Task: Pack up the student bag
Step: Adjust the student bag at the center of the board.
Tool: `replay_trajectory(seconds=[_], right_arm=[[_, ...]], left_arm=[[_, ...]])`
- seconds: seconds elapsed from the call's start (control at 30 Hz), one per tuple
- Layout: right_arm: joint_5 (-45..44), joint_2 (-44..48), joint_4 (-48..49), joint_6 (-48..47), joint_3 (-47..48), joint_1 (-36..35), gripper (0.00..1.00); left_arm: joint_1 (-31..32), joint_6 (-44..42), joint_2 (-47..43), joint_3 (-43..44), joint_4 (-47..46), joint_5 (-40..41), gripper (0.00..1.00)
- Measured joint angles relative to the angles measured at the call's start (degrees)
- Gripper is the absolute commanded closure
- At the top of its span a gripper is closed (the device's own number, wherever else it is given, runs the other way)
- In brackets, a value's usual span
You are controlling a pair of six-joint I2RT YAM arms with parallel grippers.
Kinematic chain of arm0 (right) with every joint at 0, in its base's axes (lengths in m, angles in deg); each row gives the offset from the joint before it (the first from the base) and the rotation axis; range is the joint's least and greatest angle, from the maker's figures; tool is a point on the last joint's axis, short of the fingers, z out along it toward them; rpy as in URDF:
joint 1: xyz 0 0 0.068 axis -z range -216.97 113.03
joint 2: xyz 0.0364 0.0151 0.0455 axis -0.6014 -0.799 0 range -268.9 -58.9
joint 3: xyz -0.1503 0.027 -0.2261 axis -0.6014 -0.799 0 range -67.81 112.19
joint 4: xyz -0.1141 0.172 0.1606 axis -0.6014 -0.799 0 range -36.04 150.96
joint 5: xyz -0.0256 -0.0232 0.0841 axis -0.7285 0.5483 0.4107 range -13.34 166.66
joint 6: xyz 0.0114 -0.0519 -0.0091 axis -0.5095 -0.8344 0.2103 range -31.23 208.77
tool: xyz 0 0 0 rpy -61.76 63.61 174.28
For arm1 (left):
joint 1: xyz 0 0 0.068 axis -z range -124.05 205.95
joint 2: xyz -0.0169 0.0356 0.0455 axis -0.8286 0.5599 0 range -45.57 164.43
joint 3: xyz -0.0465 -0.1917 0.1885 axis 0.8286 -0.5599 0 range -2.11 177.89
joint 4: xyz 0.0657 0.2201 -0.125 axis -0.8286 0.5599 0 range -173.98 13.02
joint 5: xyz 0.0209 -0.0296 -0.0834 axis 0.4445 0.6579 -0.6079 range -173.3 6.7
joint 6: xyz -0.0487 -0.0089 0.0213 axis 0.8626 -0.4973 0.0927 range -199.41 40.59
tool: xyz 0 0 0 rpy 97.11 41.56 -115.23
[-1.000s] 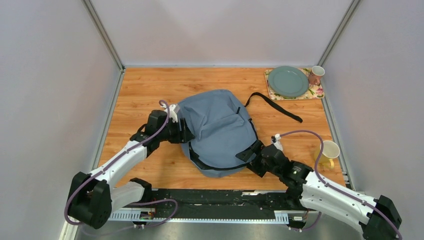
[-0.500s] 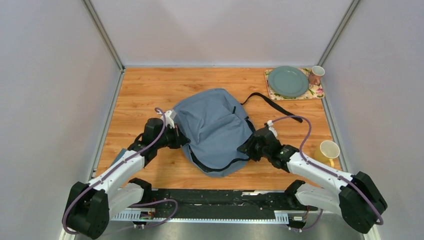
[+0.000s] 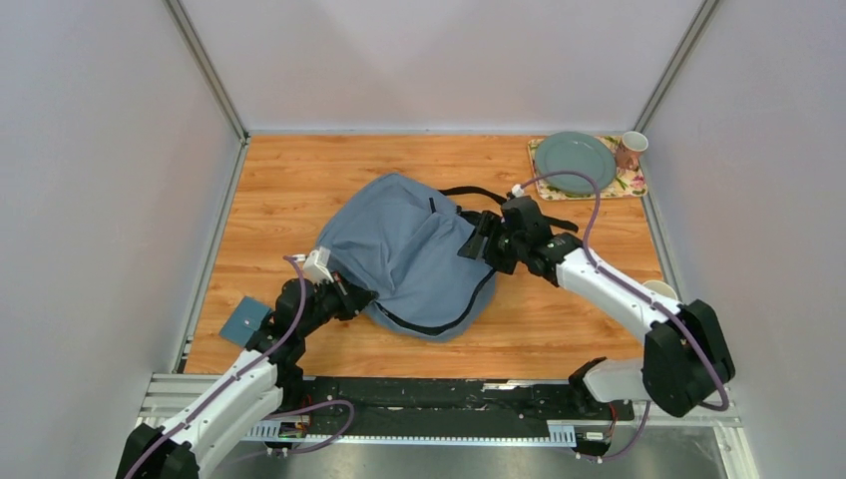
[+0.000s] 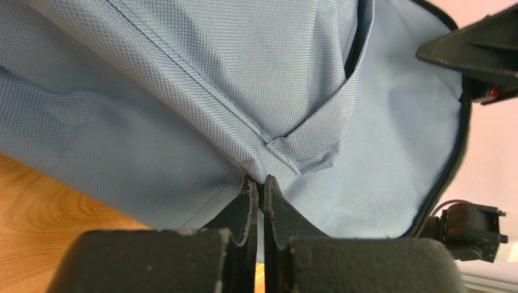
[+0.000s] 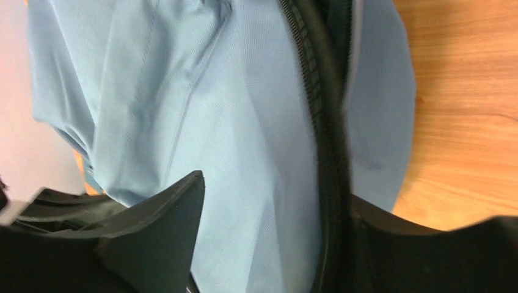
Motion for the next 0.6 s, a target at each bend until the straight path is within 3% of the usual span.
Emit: replay_trajectory(seconds=[0.23, 0.3, 0.4, 0.5, 0.6], right_arm=[[-3.5, 16.6, -10.4, -3.3, -3.6, -0.1, 0.24], [-4.7, 27.2, -13.2, -3.5, -4.2, -0.6, 0.25], [-4.8, 35.0, -12.7, -3.0, -4.2, -3.9, 0.30], [-4.1, 34.2, -10.1, -1.0, -4.1, -10.6, 0.42], [-3.3, 26.8, -5.8, 2.1, -4.2, -18.2, 0.47]], left_arm=[[0.2, 1.6, -1.4, -0.8, -2.4, 0.6, 1.00], [0.2, 1.8, -1.5, -1.3, -3.6, 0.5, 1.00], [0.2, 2.1, -1.4, -2.2, -5.6, 0.1, 1.00], [0.2, 2.2, -1.3, -2.2, -6.7, -0.2, 1.00], [0.2, 2.2, -1.4, -2.2, -7.3, -0.3, 1.00]])
